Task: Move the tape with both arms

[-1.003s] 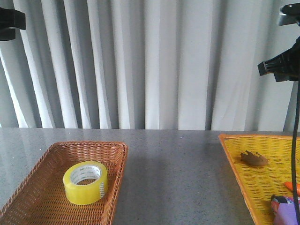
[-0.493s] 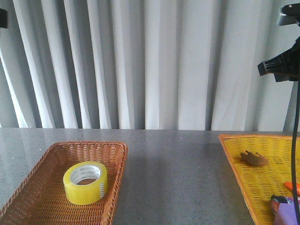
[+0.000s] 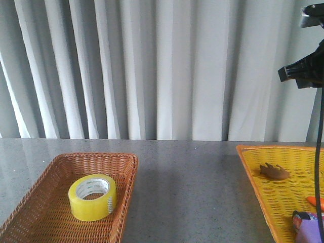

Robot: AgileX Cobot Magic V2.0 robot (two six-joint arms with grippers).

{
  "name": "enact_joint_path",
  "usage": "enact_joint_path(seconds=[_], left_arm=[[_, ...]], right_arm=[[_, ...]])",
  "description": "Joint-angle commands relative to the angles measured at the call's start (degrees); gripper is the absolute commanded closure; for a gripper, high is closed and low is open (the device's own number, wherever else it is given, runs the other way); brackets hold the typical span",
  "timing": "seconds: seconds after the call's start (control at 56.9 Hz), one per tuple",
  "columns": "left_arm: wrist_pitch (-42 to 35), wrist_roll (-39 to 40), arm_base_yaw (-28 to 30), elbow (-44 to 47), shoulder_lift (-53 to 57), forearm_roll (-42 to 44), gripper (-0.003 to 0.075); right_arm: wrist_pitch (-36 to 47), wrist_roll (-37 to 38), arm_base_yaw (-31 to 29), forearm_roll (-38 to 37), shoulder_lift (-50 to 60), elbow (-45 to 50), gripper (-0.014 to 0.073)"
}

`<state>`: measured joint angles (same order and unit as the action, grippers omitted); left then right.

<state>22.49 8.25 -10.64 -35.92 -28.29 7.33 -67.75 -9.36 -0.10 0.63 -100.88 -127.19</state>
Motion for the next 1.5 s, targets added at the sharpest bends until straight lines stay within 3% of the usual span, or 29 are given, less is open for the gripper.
enact_joint_path(seconds=[0.0, 0.158, 0.352, 0.668, 1.478], left_arm=[[-11.4, 1.7, 0.0, 11.2, 6.4, -0.2, 0.0725], [-21.0, 1.7, 0.0, 27.2, 15.1, -1.5, 0.0725], [-27.1, 1.6, 3.4, 37.1, 23.7, -2.0, 0.0725], [-23.7, 0.9, 12.6, 36.9, 29.9, -1.1, 0.0725], [-23.5, 1.6, 12.9, 36.9, 29.8, -1.7, 0.0725]], right_arm=[[3.5, 0.0, -0.3, 0.0, 2.5, -1.6, 0.0601], [3.5, 0.0, -0.3, 0.0, 2.5, -1.6, 0.0601], [3.5, 0.0, -0.3, 0.0, 2.5, -1.6, 0.0601], [3.5, 0.0, -0.3, 0.0, 2.5, -1.6, 0.0601], [3.4, 0.0, -0.3, 0.0, 2.5, -1.6, 0.0601]])
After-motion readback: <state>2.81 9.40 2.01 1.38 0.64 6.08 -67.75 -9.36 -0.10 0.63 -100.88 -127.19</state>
